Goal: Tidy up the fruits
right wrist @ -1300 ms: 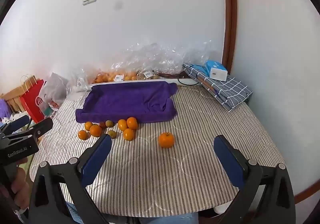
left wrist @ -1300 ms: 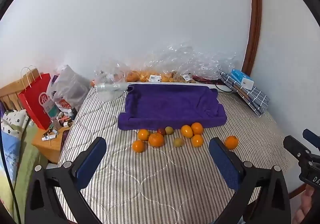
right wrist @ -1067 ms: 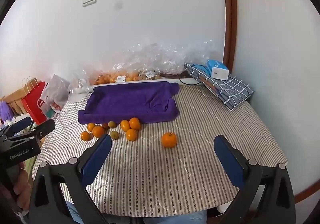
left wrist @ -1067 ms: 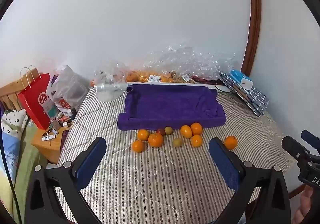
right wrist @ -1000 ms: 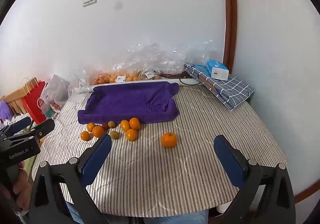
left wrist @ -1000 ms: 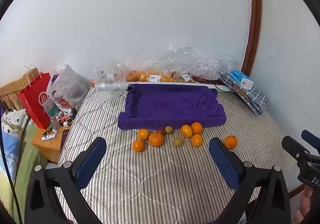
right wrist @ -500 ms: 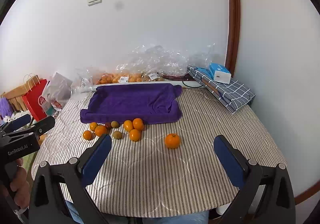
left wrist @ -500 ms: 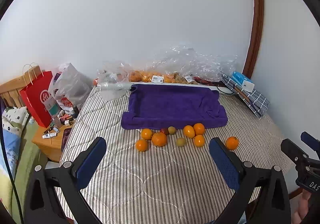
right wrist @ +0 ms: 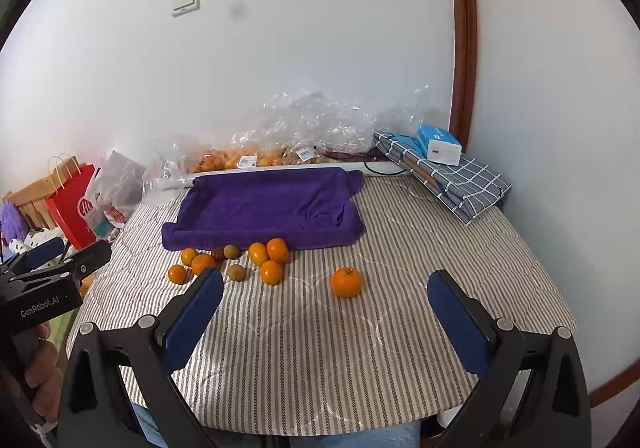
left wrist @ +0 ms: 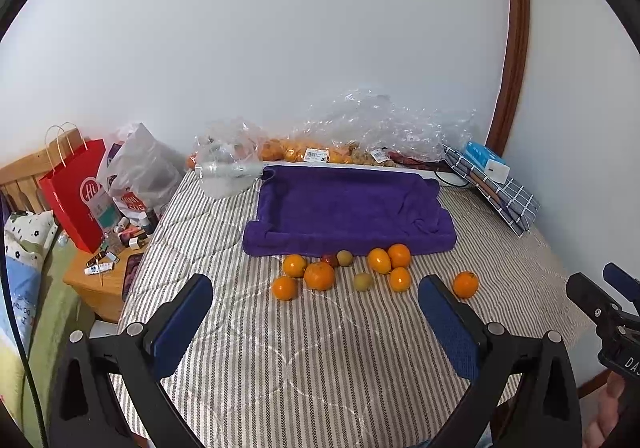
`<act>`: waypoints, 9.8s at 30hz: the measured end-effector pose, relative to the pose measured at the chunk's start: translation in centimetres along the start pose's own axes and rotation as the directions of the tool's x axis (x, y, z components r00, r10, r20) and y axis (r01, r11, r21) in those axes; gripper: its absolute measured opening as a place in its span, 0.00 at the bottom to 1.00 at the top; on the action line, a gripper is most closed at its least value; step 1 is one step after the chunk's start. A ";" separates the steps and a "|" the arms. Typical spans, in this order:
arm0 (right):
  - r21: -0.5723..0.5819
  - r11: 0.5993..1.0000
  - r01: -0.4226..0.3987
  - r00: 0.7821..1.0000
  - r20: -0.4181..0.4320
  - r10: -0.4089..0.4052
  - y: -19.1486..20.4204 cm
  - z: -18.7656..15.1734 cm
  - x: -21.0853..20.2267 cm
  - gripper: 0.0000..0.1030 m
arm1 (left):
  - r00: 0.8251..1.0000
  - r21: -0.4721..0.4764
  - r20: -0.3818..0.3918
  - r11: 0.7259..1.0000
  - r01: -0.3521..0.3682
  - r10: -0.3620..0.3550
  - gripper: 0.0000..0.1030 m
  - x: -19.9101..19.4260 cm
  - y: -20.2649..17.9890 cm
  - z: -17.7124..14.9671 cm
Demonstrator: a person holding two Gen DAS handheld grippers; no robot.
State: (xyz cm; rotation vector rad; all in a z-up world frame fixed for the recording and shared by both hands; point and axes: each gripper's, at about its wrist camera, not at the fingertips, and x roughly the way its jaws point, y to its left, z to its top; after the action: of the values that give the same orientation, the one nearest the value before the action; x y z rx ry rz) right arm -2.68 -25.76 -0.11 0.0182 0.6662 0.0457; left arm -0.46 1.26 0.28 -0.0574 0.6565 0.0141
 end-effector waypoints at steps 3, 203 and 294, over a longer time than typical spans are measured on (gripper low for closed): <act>0.000 1.000 -0.004 1.000 0.002 0.004 -0.1 0.0 -0.1 0.98 | 1.000 0.000 -0.003 1.000 -0.004 0.004 1.00 0.1 0.1 0.0; -0.033 0.986 -0.165 0.948 -0.281 0.150 2.8 6.3 38.8 0.41 | 0.949 -0.209 -0.161 0.950 0.234 -0.270 0.29 33.2 5.6 6.3; -0.106 0.969 -0.223 0.947 -0.259 0.190 4.7 -5.2 24.7 0.32 | 0.965 -0.137 -0.206 0.981 0.137 -0.163 0.47 20.4 8.0 -2.4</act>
State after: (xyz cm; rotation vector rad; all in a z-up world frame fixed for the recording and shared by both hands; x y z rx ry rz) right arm 13.34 -19.85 -19.29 -0.0476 0.9084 0.2997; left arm 14.02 8.97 -14.43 -0.2289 0.8679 -0.1000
